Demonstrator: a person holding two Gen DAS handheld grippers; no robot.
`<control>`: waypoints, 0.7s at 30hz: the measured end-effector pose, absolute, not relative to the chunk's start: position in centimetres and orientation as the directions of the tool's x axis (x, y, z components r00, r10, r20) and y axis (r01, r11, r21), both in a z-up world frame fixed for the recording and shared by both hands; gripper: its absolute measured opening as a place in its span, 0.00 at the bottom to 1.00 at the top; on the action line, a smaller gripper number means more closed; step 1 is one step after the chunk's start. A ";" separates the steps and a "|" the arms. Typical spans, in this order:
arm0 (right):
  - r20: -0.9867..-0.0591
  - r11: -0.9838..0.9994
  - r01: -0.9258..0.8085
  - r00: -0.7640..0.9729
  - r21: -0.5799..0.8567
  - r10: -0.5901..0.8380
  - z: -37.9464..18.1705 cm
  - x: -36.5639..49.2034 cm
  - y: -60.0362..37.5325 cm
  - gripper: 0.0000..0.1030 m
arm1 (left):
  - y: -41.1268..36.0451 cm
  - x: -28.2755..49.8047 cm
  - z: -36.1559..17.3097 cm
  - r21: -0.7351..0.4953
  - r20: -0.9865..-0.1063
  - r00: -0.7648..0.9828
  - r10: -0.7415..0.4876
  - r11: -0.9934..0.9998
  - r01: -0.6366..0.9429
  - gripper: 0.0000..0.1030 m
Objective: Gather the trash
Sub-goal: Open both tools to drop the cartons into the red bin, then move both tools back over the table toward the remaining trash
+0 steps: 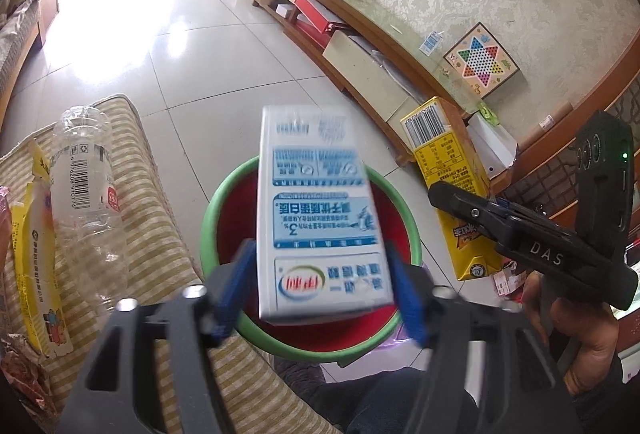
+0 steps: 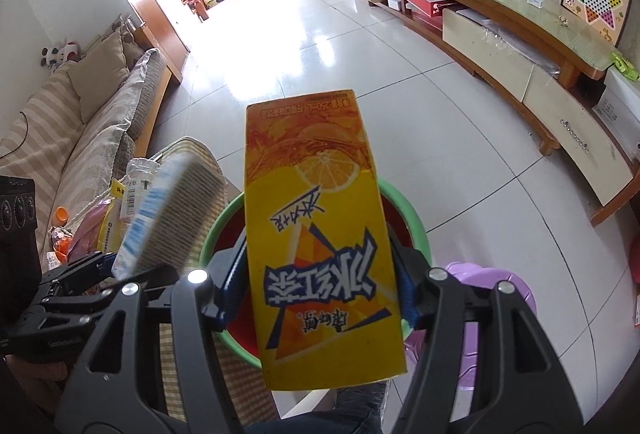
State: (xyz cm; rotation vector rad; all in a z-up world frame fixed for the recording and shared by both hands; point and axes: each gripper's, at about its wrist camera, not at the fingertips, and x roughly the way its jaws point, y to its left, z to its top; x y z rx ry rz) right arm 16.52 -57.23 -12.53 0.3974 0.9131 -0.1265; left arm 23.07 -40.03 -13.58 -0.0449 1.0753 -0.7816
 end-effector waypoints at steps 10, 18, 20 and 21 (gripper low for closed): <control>-0.772 0.932 0.265 0.635 0.246 0.023 -10.9 17.0 -56.0 0.94 | -36.4 23.3 -12.3 -0.373 -0.759 0.317 -0.568 0.779 0.503 0.92; -0.764 0.931 0.273 0.645 0.243 0.010 -9.8 16.7 -54.8 0.96 | -33.0 22.6 -9.7 -0.333 -0.751 0.381 -0.539 0.807 0.487 0.92; -0.758 0.932 0.268 0.652 0.243 0.010 -9.3 16.4 -54.0 0.96 | -32.2 22.3 -8.8 -0.331 -0.742 0.396 -0.541 0.809 0.485 0.92; -0.756 0.934 0.264 0.654 0.243 0.012 -9.0 16.3 -53.6 0.96 | -31.7 22.1 -8.4 -0.329 -0.738 0.403 -0.541 0.811 0.484 0.92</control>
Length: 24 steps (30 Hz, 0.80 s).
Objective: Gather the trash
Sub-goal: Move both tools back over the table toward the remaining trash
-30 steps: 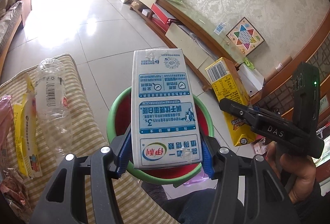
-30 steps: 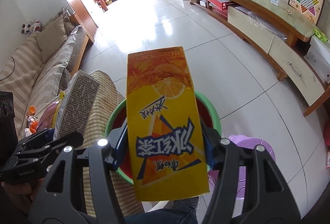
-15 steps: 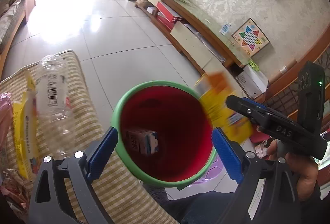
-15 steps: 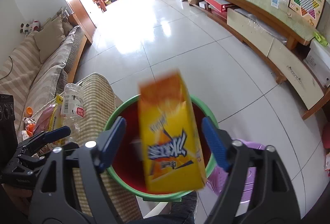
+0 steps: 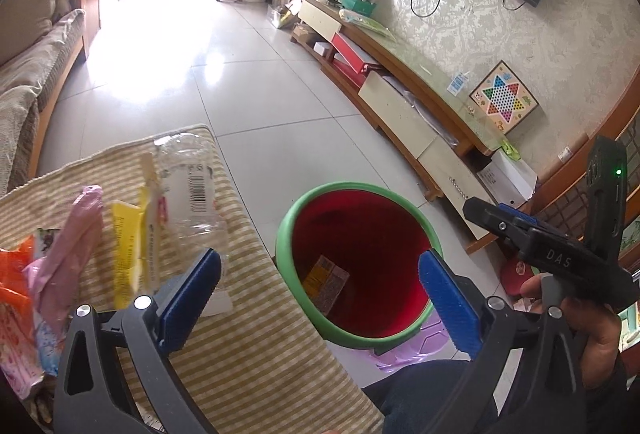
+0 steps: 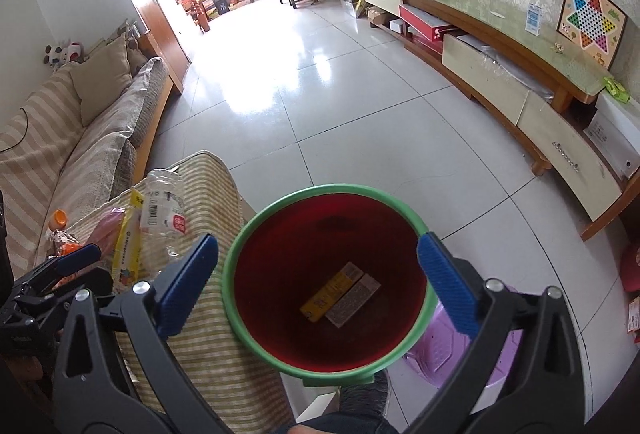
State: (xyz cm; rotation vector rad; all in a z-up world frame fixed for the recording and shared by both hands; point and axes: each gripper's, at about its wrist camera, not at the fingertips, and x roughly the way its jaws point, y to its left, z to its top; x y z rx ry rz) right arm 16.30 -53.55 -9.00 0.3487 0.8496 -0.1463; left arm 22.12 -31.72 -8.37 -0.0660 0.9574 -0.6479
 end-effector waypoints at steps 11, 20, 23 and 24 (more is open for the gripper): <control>-0.732 0.949 0.168 0.676 0.267 0.086 -7.3 14.7 -45.7 0.96 | -21.9 16.8 -4.9 -0.242 -0.732 0.528 -0.431 0.889 0.389 0.92; -0.726 0.967 0.045 0.669 0.253 0.159 -5.9 14.5 -37.1 0.96 | -10.1 14.3 -3.9 -0.232 -0.726 0.621 -0.297 0.955 0.186 0.92; -0.736 0.974 -0.007 0.654 0.227 0.177 -5.9 14.5 -34.1 0.96 | -6.6 13.2 -4.3 -0.249 -0.722 0.640 -0.262 0.962 0.112 0.92; -0.733 0.974 -0.022 0.654 0.226 0.185 -5.9 14.2 -33.4 0.96 | -5.9 12.7 -4.5 -0.257 -0.720 0.644 -0.260 0.961 0.101 0.92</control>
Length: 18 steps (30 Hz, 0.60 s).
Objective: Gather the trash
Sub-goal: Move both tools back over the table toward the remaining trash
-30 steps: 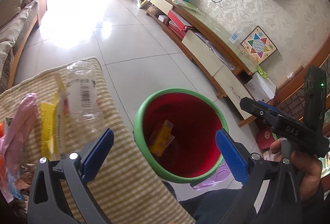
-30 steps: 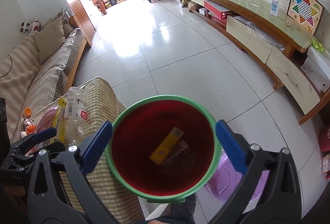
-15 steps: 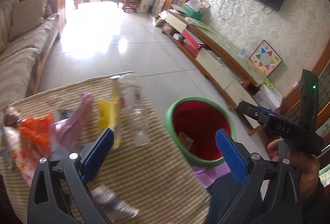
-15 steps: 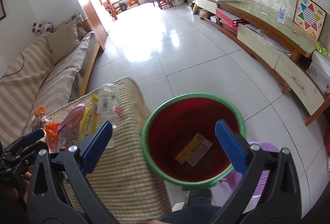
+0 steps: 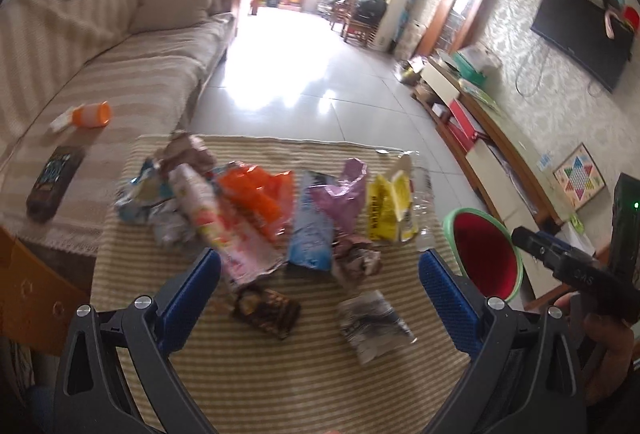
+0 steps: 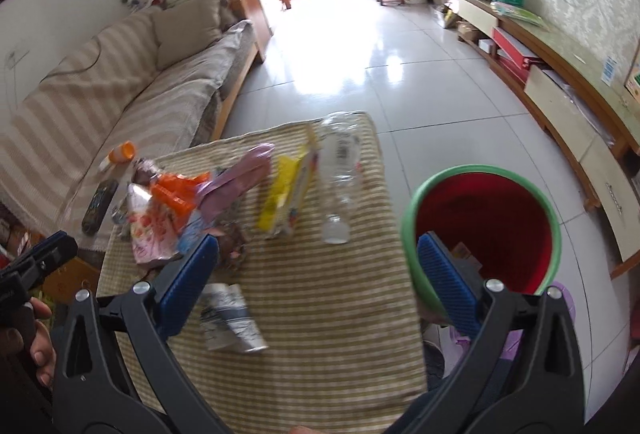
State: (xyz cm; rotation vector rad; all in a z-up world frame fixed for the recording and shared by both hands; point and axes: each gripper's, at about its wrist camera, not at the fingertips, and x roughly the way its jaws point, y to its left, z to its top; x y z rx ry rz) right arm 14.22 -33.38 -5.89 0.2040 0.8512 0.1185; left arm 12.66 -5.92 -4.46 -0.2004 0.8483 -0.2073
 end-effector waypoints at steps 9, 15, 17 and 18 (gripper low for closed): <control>-0.758 0.973 -0.104 0.613 0.204 0.224 -6.2 14.1 -27.7 0.96 | -0.6 11.6 -6.1 -0.241 -0.749 0.643 -0.162 0.970 -0.036 0.92; -0.747 0.983 -0.079 0.640 0.168 0.180 -5.9 14.8 -26.4 0.96 | 1.2 12.6 -7.4 -0.280 -0.772 0.611 -0.174 0.956 -0.082 0.92; -0.753 0.982 -0.069 0.633 0.176 0.179 -6.0 15.3 -26.4 0.96 | 1.5 12.9 -8.1 -0.318 -0.773 0.598 -0.211 0.945 -0.078 0.92; -0.753 0.981 -0.070 0.633 0.179 0.182 -5.9 15.6 -26.4 0.96 | 1.7 13.0 -8.3 -0.328 -0.774 0.596 -0.212 0.940 -0.090 0.92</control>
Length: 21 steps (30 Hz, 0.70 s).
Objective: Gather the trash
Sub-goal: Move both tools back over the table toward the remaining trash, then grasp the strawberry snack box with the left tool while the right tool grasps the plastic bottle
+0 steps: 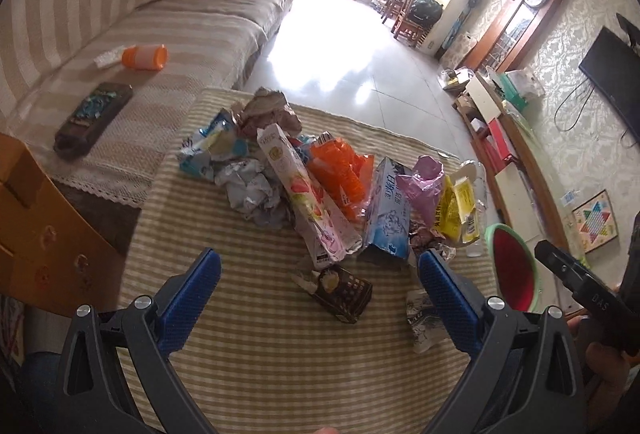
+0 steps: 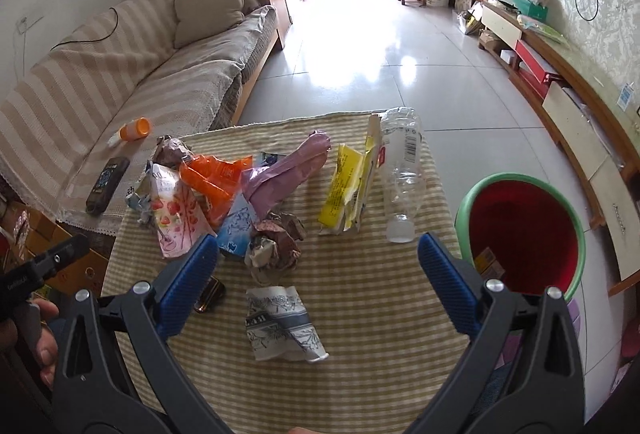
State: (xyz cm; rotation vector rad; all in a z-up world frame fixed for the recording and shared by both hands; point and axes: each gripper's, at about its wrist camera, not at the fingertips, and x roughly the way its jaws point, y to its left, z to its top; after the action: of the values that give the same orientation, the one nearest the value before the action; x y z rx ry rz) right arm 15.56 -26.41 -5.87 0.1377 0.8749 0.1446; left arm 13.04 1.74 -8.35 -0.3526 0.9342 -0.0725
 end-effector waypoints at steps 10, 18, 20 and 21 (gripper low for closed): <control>-0.763 0.988 -0.010 0.634 0.155 0.126 -7.4 18.2 -28.6 0.96 | 1.5 15.2 -11.0 -0.328 -0.799 0.561 -0.216 0.939 -0.106 0.92; -0.788 0.992 0.013 0.609 0.128 0.094 -10.5 20.9 -30.3 0.96 | 0.3 18.2 -13.5 -0.334 -0.825 0.525 -0.208 0.930 -0.156 0.92; -0.797 0.993 0.021 0.598 0.116 0.081 -11.5 21.8 -30.9 0.96 | 0.0 19.1 -14.3 -0.332 -0.835 0.512 -0.202 0.927 -0.176 0.91; -0.803 0.991 0.027 0.589 0.129 0.089 -12.0 22.2 -31.3 0.96 | -0.1 19.5 -14.6 -0.331 -0.840 0.505 -0.200 0.926 -0.183 0.91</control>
State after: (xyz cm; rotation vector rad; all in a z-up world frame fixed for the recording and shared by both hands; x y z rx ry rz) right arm 22.22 -31.29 -11.98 0.1328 0.9405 0.0362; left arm 19.46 -0.05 -14.61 -0.4064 1.0496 -0.0105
